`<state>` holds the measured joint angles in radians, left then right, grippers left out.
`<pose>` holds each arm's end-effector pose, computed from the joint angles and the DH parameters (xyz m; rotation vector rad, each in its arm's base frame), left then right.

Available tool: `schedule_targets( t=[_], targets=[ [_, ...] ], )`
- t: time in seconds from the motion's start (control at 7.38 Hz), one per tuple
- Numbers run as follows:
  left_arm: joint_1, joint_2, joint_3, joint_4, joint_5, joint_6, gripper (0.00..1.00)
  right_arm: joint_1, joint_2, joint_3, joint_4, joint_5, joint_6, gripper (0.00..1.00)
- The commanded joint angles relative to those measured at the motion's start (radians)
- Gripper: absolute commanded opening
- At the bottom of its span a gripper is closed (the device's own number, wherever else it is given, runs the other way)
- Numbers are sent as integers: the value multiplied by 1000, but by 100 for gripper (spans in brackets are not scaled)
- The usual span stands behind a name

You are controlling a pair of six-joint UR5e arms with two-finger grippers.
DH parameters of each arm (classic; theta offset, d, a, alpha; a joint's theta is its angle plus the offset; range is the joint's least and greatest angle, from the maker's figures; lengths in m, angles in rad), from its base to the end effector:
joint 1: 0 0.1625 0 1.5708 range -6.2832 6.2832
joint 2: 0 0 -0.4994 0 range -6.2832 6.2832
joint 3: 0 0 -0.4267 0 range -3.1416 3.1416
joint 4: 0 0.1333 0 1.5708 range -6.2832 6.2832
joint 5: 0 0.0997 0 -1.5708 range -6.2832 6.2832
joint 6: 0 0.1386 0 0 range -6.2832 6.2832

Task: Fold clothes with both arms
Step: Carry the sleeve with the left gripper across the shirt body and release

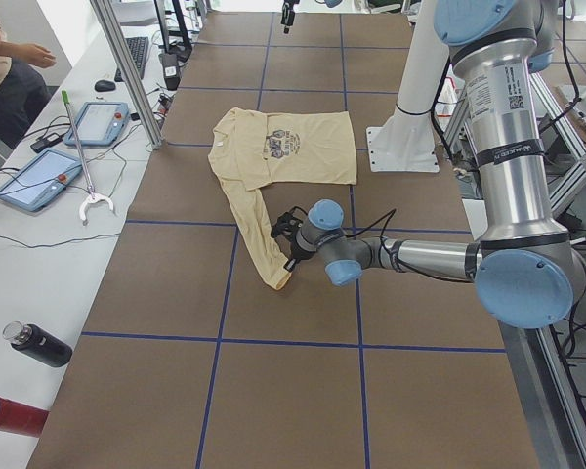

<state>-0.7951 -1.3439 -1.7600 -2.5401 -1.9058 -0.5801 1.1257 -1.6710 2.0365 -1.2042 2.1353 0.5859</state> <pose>0.2725 -0.4031 0.6632 0.5261 0.8237 0.3358 -0.1623 -0.4776 0.5273 0.3534 -0.8185 -0.0752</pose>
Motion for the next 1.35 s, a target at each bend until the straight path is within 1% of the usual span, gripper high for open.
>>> schedule_targets(
  t=[0.0, 0.14, 0.27, 0.41, 0.54, 0.68, 0.81, 0.95, 1.08, 1.22],
  targets=[
    [-36, -110, -120, 221, -27, 0, 0, -1, 4, -1, 0, 0, 2, 100],
    [-39, -239, -189, 447, -26, 0, 0, -1, 5, -1, 0, 0, 5, 100],
    [-39, -421, -241, 710, -26, -1, 0, -1, 8, -1, 0, 0, 6, 100],
    [-38, -628, -248, 955, -26, -4, 0, -1, 8, -2, 0, 0, 6, 100],
    [-33, -799, -237, 1133, -26, -17, 0, -1, 10, -2, 0, 0, 6, 100],
    [-27, -898, -227, 1220, -27, -45, 0, -1, 10, -2, 0, 0, 8, 100],
    [-20, -1013, -132, 1235, -27, -122, 0, -1, 10, -2, 0, 0, 8, 100],
    [14, -1143, 8, 1233, -21, -195, 0, -1, 10, -2, 0, 2, 8, 100],
    [49, -1293, 197, 1226, -21, -280, 0, -1, 10, -1, 0, 2, 9, 100],
    [107, -1446, 426, 1171, -4, -381, 0, -1, 10, -1, 0, 0, 9, 100]
  ],
)
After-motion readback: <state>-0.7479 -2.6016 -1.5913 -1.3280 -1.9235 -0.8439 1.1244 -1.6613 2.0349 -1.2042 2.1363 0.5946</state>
